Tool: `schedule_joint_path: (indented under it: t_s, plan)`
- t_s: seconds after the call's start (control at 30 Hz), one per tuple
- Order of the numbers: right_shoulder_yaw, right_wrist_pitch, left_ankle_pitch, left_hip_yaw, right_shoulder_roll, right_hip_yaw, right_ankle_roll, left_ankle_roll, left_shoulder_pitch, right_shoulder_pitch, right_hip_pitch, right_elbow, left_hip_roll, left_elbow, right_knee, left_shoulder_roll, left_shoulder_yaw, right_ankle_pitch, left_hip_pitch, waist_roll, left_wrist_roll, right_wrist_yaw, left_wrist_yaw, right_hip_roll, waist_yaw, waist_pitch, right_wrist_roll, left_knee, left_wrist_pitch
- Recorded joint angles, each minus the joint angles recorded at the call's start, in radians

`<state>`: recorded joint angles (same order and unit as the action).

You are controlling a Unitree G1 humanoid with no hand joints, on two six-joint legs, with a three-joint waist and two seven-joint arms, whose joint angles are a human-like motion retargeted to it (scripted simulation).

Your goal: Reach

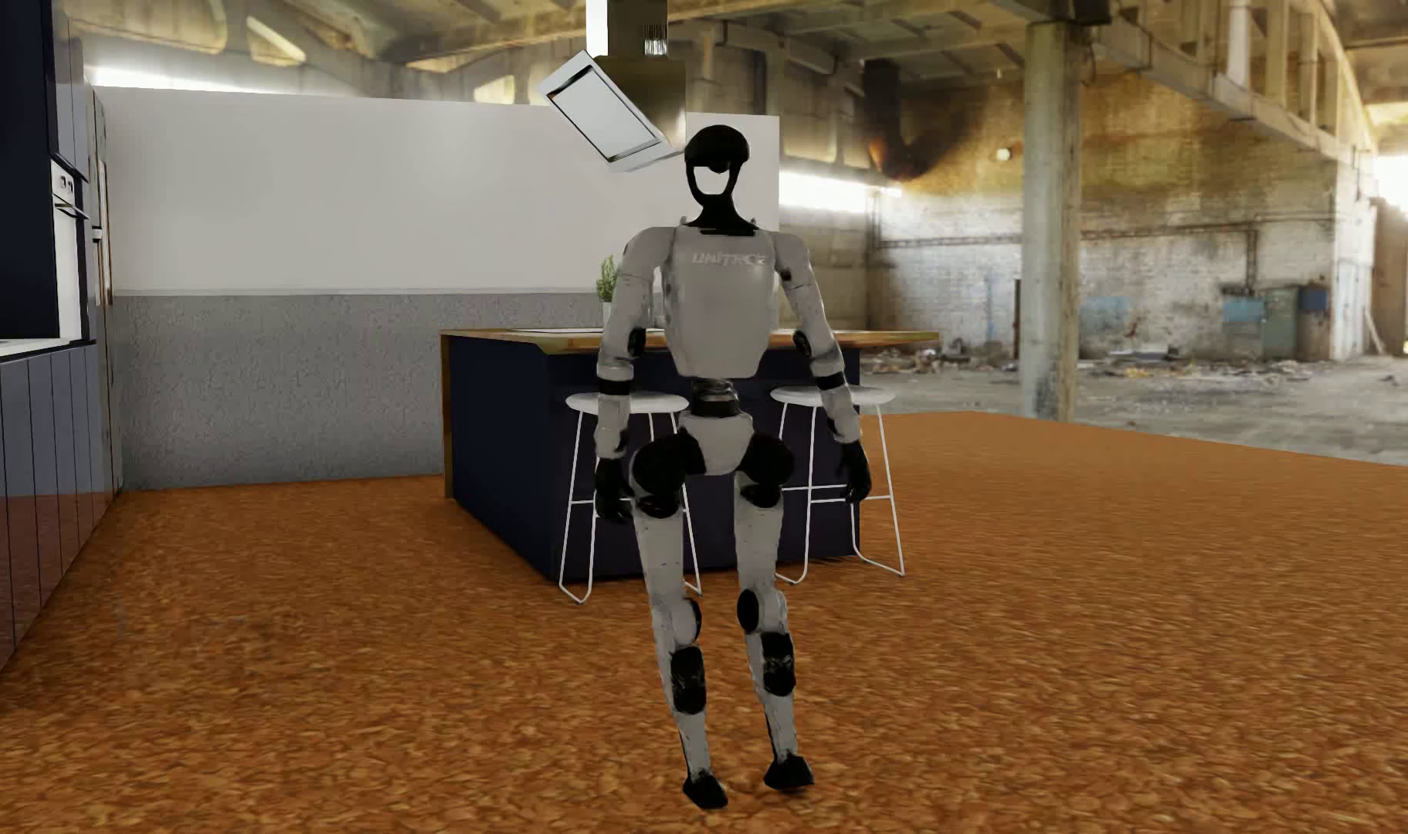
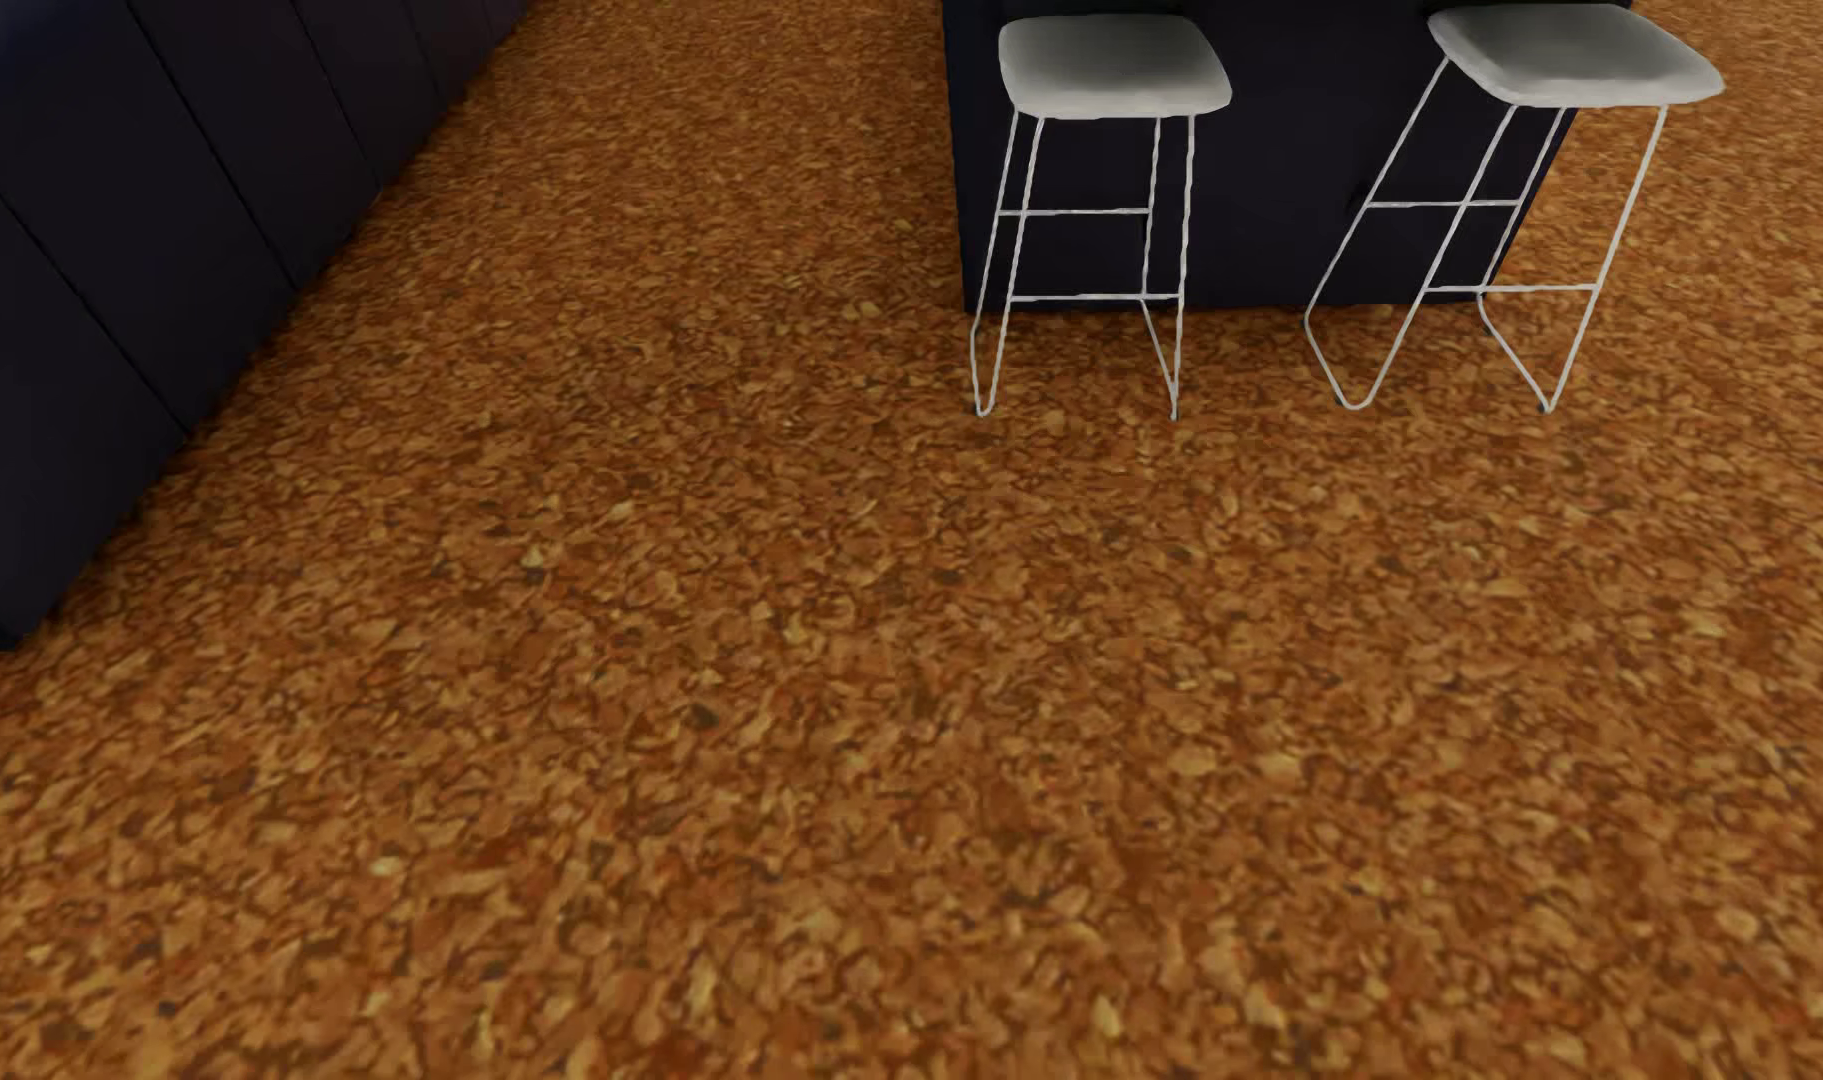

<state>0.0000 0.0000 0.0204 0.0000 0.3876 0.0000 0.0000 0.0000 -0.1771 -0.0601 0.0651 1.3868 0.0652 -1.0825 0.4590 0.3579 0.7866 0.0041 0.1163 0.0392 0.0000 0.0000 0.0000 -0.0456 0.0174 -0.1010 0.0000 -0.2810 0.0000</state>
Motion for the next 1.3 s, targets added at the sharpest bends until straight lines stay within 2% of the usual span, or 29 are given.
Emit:
schedule_joint_path:
  t_s: [0.1, 0.17, 0.2, 0.23, 0.27, 0.3, 0.43, 0.57, 0.6, 0.63, 0.67, 0.77, 0.8, 0.93, 1.3]
  plan:
    - [0.0, 0.0, 0.002, 0.0, 0.0, 0.0, 0.0, 0.0, -0.005, 0.005, -0.01, 0.01, 0.001, 0.008, 0.009, -0.001, -0.013, -0.02, 0.0, 0.0, 0.0, 0.0, 0.0, -0.002, -0.002, -0.007, 0.0, -0.003, 0.0]
    - [0.0, 0.0, 0.0, 0.0, 0.018, 0.0, 0.0, 0.0, 0.004, 0.06, -0.02, 0.007, 0.0, 0.006, 0.01, 0.006, 0.013, -0.025, -0.006, -0.003, 0.0, 0.0, 0.0, -0.007, -0.015, -0.013, 0.0, -0.006, 0.0]
    - [-0.208, 0.0, -0.003, 0.0, 0.037, 0.0, 0.0, 0.0, 0.007, 0.112, -0.033, 0.028, 0.001, 0.004, 0.013, 0.01, 0.008, -0.022, -0.014, -0.009, 0.0, 0.0, 0.0, -0.006, -0.027, -0.011, 0.0, -0.006, 0.0]
    - [1.051, 0.0, -0.01, 0.0, 0.06, 0.0, 0.0, 0.0, 0.011, 0.189, -0.041, -0.209, 0.003, 0.003, 0.015, 0.017, 0.015, -0.014, -0.018, -0.016, 0.0, 0.0, 0.0, -0.004, -0.04, -0.012, 0.0, -0.001, 0.0]
    - [0.982, 0.0, -0.021, 0.0, 0.09, 0.0, 0.0, 0.0, 0.012, 0.266, -0.047, -0.212, 0.005, 0.003, 0.017, 0.026, 0.007, -0.004, -0.018, -0.025, 0.0, 0.0, 0.0, -0.003, -0.057, -0.011, 0.0, 0.008, 0.0]
    - [0.962, 0.0, -0.03, 0.0, 0.137, 0.0, 0.0, 0.0, 0.023, 0.404, -0.053, -0.192, -0.001, -0.001, 0.007, 0.041, 0.071, 0.017, -0.019, -0.032, 0.0, 0.0, 0.0, -0.011, -0.07, -0.016, 0.0, 0.017, 0.0]
    - [0.962, 0.0, -0.055, 0.0, 0.337, 0.0, 0.0, 0.0, 0.073, 0.824, -0.056, -0.112, 0.001, 0.012, -0.003, 0.097, 0.073, 0.065, -0.029, -0.075, 0.0, 0.0, 0.0, -0.008, -0.153, -0.022, 0.0, 0.025, 0.0]
    - [0.962, 0.0, -0.063, 0.0, 0.502, 0.0, 0.0, 0.0, 0.105, 1.217, -0.045, -0.009, -0.001, 0.021, -0.02, 0.153, 0.075, 0.092, -0.043, -0.13, 0.0, 0.0, 0.0, -0.006, -0.173, -0.023, 0.0, 0.033, 0.0]
    - [0.962, 0.0, -0.064, 0.0, 0.529, 0.0, 0.0, 0.0, 0.105, 1.3, -0.042, 0.021, -0.004, 0.019, 0.009, 0.169, 0.068, 0.094, -0.042, -0.147, 0.0, 0.0, 0.0, -0.007, -0.174, -0.024, 0.0, 0.042, 0.0]
    - [0.962, 0.0, -0.066, 0.0, 0.553, 0.0, 0.0, 0.0, 0.105, 1.377, -0.042, 0.041, -0.003, 0.015, -0.178, 0.182, 0.066, 0.032, -0.044, -0.163, 0.0, 0.0, 0.0, -0.006, -0.169, -0.021, 0.0, 0.047, 0.0]
    - [0.962, 0.0, -0.067, 0.0, 0.575, 0.0, 0.0, 0.0, 0.105, 1.451, -0.042, 0.062, -0.004, 0.013, -0.18, 0.192, 0.066, 0.014, -0.044, -0.174, 0.0, 0.0, 0.0, -0.008, -0.169, -0.022, 0.0, 0.052, 0.0]
    - [0.962, 0.0, -0.052, 0.0, 0.621, 0.0, 0.0, 0.0, 0.104, 1.624, -0.044, 0.146, -0.007, 0.008, -0.187, 0.217, 0.075, 0.036, -0.055, -0.202, 0.0, 0.0, 0.0, -0.011, -0.166, -0.021, 0.0, 0.044, 0.0]
    - [0.962, 0.0, -0.049, 0.0, 0.626, 0.0, 0.0, 0.0, 0.102, 1.609, -0.043, 0.181, -0.007, 0.006, -0.189, 0.222, 0.075, 0.039, -0.057, -0.208, 0.0, 0.0, 0.0, -0.011, -0.165, -0.02, 0.0, 0.042, 0.0]
    - [0.962, 0.0, -0.041, 0.0, 0.64, 0.0, 0.0, 0.0, 0.078, 1.52, -0.036, 0.128, -0.009, 0.01, -0.197, 0.228, 0.055, 0.04, -0.057, -0.217, 0.0, 0.0, 0.0, -0.01, -0.166, -0.016, 0.0, 0.041, 0.0]
    - [0.962, 0.0, -0.05, 0.0, 0.641, 0.0, 0.0, 0.0, 0.077, 1.507, -0.031, 0.119, -0.007, 0.012, -0.201, 0.231, 0.044, 0.029, -0.052, -0.213, 0.0, 0.0, 0.0, -0.008, -0.171, -0.006, 0.0, 0.056, 0.0]
